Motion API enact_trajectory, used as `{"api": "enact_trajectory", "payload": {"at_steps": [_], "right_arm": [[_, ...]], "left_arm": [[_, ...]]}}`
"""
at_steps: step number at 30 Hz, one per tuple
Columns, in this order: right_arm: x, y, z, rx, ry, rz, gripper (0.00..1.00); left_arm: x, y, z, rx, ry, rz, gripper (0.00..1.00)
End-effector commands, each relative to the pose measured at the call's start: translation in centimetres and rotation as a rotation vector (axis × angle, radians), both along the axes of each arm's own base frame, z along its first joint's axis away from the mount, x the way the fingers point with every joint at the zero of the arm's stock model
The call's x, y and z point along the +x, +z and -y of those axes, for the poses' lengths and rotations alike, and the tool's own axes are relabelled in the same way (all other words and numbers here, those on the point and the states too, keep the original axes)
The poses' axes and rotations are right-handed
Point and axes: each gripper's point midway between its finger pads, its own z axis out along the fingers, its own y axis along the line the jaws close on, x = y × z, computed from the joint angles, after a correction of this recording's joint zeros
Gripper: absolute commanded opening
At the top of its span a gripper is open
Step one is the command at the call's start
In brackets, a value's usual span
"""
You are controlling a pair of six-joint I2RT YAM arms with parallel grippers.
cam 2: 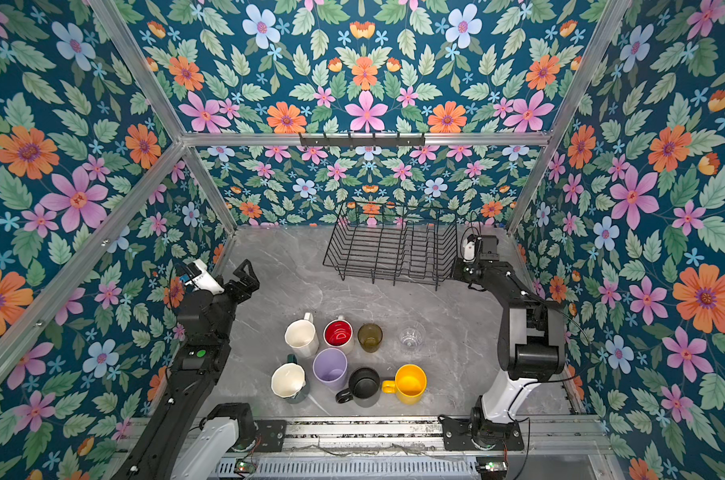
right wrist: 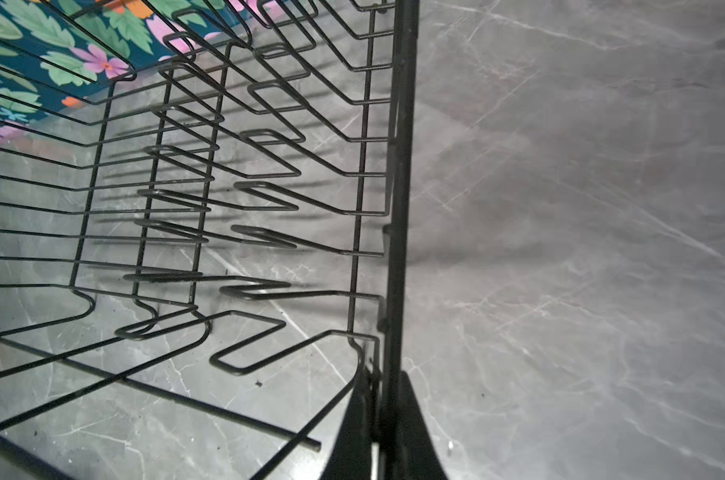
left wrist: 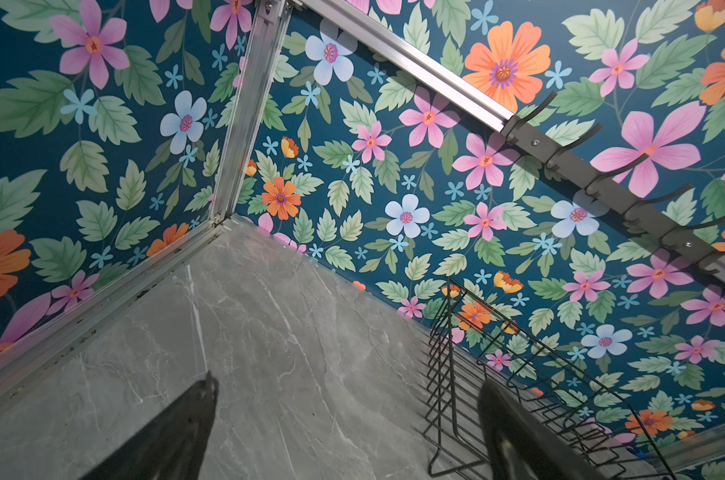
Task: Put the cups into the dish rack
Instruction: 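Drag the dish rack toward the cups with the right gripper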
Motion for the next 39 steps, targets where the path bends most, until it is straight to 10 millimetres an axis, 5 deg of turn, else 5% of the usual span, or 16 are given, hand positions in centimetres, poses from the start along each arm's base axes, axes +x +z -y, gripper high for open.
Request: {"api": "enact_trajectory", "payload": {"at_steps": [1, 7, 22, 39], "right_arm": [[-0.5, 0.7, -2.6, -0.041, 0.181, 0.065, 0.00], [-1.3, 0.9, -4.5, -0.003, 0.240, 0.085, 0.00], [-1.3, 0.2, -6.4, 0.127, 0.052, 0.026, 0.00], [-3.5, -0.1, -6.1, 0.127, -0.017, -0.004, 0.00]], "left_arm": [[0.1, 0.9, -0.1, -0.013, 0.005, 0.026, 1.00], [0.3, 0.6, -0.1, -0.013, 0.009, 0.008, 1.00], [0.3, 0.3, -0.1, -0.011, 0.006, -0.038, 1.00], [0.6, -1.0, 0.8, -0.031, -0.042, -0.108, 1.00]]}}
